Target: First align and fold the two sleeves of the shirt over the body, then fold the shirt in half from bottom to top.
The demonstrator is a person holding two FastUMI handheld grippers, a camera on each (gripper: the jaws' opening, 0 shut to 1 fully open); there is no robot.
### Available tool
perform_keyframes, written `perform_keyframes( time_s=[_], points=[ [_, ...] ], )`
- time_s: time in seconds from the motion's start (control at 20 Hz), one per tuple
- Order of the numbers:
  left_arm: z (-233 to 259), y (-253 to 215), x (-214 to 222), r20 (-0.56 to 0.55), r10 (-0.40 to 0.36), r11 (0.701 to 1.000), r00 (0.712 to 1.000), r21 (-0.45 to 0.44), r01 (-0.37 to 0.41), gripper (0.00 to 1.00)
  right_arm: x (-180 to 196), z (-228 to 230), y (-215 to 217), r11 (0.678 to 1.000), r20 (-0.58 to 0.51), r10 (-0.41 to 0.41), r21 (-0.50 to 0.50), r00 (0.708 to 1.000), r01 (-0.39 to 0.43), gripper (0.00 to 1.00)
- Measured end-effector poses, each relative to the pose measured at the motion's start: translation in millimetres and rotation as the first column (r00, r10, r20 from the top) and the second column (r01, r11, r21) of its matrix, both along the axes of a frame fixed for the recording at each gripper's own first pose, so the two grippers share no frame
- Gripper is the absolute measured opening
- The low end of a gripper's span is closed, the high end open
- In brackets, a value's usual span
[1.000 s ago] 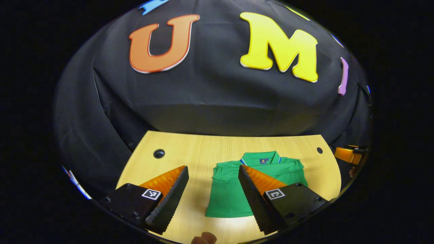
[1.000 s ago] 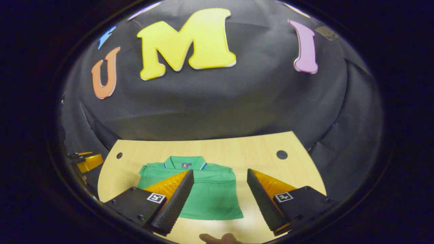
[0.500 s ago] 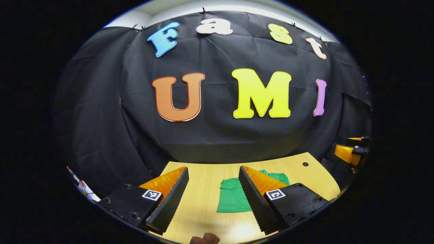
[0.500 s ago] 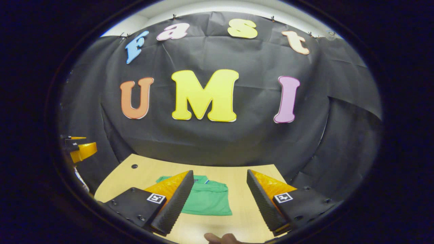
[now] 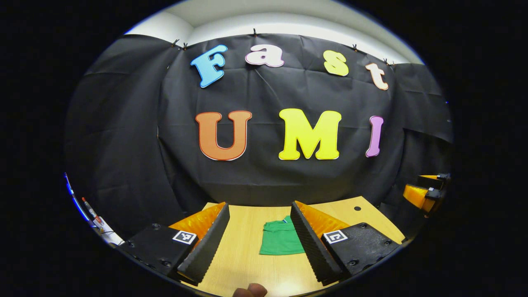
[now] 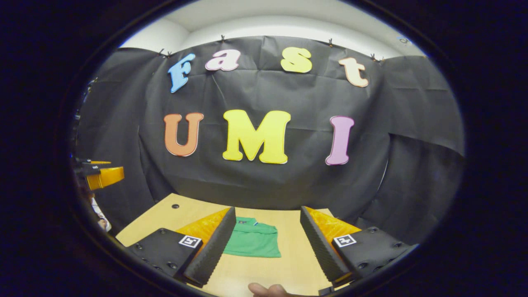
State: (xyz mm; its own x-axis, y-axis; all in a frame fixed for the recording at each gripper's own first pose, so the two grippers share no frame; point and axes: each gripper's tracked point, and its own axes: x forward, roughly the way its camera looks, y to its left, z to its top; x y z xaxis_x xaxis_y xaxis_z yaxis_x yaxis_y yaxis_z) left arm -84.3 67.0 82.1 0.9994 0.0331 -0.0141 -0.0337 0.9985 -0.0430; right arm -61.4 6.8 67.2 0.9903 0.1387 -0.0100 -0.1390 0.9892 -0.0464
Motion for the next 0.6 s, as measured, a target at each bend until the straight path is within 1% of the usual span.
perform_keyframes(
  time_s=[0.05,0.1,0.2,0.3,0.35,0.45,0.5,0.55,0.6],
  points=[
    [1.4,-1.5,-4.7,0.018,-0.005,1.0,1.0,0.011,0.004,0.96,-7.4,2.1,-3.3,1.0,0.018,-0.021,-0.004,1.0,0.021,0.96],
    [2.4,-4.0,-6.3,0.03,-0.012,1.0,0.999,0.022,0.011,0.96,-14.3,3.4,-3.4,0.999,0.035,-0.037,-0.001,0.999,0.037,0.94],
    [-7.1,-11.6,-12.0,0.022,-0.028,0.999,0.999,0.024,0.028,0.96,-25.0,4.0,0.7,0.999,0.063,-0.052,0.002,0.997,0.052,0.94],
    [-15.7,-17.4,-10.5,0.015,-0.04,0.999,0.999,0.001,0.04,0.95,-29.7,-0.6,13.9,1.0,0.074,-0.023,-0.008,0.997,0.024,0.94],
    [-22.0,-19.3,-9.0,0.002,-0.041,0.999,0.999,-0.01,0.042,0.96,-24.9,-2.2,20.1,1.0,0.087,-0.013,-0.017,0.996,0.014,0.94],
    [-27.8,-16.7,-6.9,-0.005,-0.031,0.999,1.0,-0.02,0.031,0.96,-26.1,-1.7,27.6,0.999,0.109,0.009,-0.038,0.994,-0.005,0.94],
    [-27.7,-16.3,-5.5,-0.006,-0.023,0.999,1.0,-0.027,0.023,0.96,-26.4,-3.6,31.1,0.999,0.106,0.02,-0.049,0.994,-0.015,0.98],
    [-26.8,-15.6,-5.0,-0.002,-0.02,0.999,1.0,-0.037,0.02,0.96,-27.4,-5.7,37.3,0.998,0.099,0.036,-0.055,0.994,-0.031,0.94],
    [-24.1,-14.8,-3.5,0.005,-0.012,0.999,1.0,-0.043,0.012,0.96,-27.4,-4.0,41.0,0.998,0.099,0.046,-0.057,0.994,-0.041,0.95]
  ],
)
